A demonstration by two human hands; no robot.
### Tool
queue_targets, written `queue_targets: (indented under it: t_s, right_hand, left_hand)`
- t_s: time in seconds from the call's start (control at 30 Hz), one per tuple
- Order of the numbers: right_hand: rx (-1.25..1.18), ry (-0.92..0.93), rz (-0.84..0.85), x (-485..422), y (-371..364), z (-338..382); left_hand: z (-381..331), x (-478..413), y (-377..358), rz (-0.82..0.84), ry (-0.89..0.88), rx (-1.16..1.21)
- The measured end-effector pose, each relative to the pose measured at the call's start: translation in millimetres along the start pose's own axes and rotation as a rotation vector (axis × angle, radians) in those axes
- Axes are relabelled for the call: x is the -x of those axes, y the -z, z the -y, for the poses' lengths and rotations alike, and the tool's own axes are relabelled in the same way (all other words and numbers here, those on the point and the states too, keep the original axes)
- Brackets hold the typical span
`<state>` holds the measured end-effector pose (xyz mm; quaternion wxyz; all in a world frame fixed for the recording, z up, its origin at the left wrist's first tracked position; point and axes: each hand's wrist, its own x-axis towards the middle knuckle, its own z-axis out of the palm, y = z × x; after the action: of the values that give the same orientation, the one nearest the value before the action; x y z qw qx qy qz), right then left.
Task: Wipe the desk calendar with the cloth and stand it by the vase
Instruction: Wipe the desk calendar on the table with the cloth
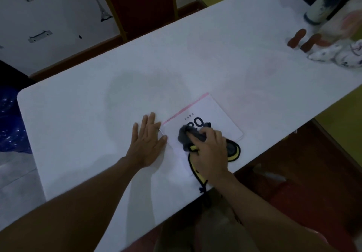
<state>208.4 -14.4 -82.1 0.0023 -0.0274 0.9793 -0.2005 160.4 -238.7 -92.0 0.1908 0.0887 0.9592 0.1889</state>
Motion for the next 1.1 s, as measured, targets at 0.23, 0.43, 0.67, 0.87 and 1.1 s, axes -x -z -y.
queue_targets:
  t_s: [0.23, 0.43, 0.67, 0.87, 1.1]
  right_hand:
    - [-0.007, 0.231, 0.078, 25.4, -6.2, 12.2]
    - [0.049, -0.123, -0.02, -48.6, 2.3, 10.3]
    - [0.011, 0.2, 0.019, -23.1, -1.2, -5.7]
    - [0.047, -0.27, -0.084, -74.5, 2.9, -4.4]
    - [0.032, 0.279, 0.065, -28.6, -2.9, -5.9]
  left_hand:
    - [-3.1, -0.3, 5.0, 0.061, 0.027, -0.042]
    - [-2.5, -0.2, 6.9, 0.076, 0.027, -0.04]
    - [-0.7, -1.9, 3.0, 0.067, 0.026, -0.052]
    - [-1.6, -2.6, 0.9, 0.034, 0.02, -0.051]
    - [-2.2, -1.2, 2.3, 0.06, 0.024, -0.074]
